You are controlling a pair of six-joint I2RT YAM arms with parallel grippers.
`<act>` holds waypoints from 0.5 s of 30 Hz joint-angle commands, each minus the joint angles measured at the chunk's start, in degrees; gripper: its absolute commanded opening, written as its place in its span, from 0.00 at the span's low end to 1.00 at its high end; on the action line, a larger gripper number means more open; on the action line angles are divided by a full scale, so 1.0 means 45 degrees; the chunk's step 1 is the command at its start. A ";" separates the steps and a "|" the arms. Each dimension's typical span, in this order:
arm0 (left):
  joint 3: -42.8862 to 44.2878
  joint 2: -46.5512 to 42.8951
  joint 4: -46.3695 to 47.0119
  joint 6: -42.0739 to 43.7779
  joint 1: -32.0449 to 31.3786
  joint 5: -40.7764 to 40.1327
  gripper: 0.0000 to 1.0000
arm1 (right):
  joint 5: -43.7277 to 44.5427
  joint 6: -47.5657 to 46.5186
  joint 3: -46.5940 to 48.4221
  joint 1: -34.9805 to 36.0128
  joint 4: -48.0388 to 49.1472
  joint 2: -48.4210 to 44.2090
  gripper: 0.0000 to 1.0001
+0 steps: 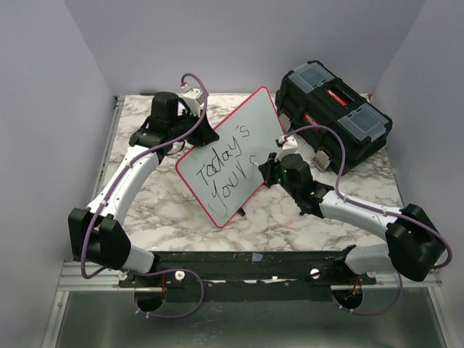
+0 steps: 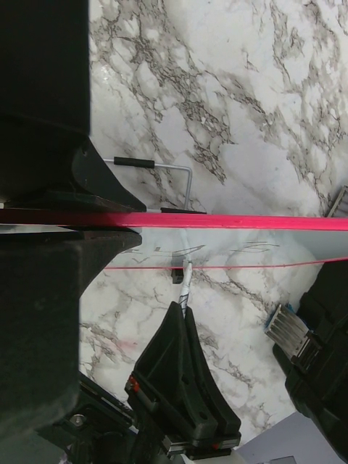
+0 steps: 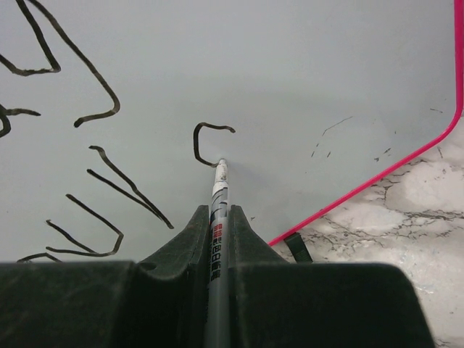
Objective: Write a sentence on the whiteboard
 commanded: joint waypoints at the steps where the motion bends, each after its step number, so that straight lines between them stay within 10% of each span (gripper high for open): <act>1: -0.0002 0.0284 -0.0701 0.1160 -0.0228 -0.0346 0.00 | 0.0306 -0.0065 0.0799 0.0067 -0.0495 0.0574 0.01; 15: 0.0000 0.0223 -0.0704 0.1156 -0.0228 -0.0327 0.00 | 0.0137 -0.0238 0.2194 0.0065 -0.0717 0.1118 0.01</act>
